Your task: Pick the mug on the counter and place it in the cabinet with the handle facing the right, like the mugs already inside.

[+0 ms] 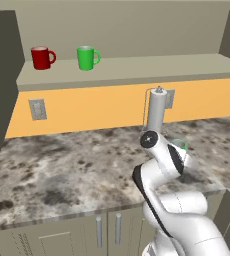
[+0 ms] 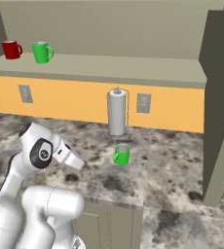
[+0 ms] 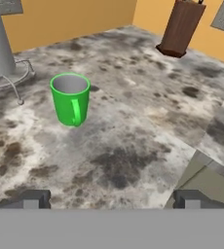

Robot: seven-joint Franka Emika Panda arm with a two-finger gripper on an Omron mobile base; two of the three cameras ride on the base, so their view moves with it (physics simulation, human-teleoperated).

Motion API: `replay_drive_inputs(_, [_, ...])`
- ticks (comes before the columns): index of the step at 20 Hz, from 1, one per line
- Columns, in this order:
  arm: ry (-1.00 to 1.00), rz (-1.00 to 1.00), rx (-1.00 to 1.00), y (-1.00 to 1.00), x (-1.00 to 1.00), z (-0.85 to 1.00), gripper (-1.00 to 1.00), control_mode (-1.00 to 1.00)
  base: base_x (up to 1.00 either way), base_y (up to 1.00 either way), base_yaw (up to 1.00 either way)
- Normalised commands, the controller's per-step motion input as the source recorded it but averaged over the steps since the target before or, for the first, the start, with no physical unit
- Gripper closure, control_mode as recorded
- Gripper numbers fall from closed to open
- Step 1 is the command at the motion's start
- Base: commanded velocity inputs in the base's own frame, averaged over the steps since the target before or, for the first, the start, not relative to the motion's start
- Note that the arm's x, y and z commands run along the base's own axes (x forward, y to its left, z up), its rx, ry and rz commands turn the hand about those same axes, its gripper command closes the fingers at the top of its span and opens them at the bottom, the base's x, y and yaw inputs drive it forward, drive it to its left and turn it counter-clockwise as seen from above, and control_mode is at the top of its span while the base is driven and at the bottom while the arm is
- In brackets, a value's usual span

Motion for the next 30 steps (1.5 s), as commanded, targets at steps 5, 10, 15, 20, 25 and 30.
replay_drive_inputs(5, [-0.08,0.0,0.04,-0.39,0.01,-0.93,-1.0,-1.0,0.0,0.0,0.0])
replay_drive_inputs(10, [-0.03,0.01,0.02,-0.34,0.03,-0.97,-1.0,-1.0,0.0,0.0,0.0])
replay_drive_inputs(15, [-0.2,0.05,0.0,-0.09,0.02,-0.7,-1.0,-1.0,0.0,0.0,0.0])
replay_drive_inputs(20, [-0.28,0.08,-0.05,-0.01,0.05,-0.74,-1.0,-1.0,0.0,0.0,0.0])
replay_drive_inputs(25, [-0.23,0.04,-0.18,-0.15,-0.01,-1.0,-1.0,-1.0,0.0,0.0,0.0])
replay_drive_inputs(30, [-0.01,0.08,0.01,-0.52,0.18,-0.33,-1.0,-1.0,0.0,0.0,0.0])
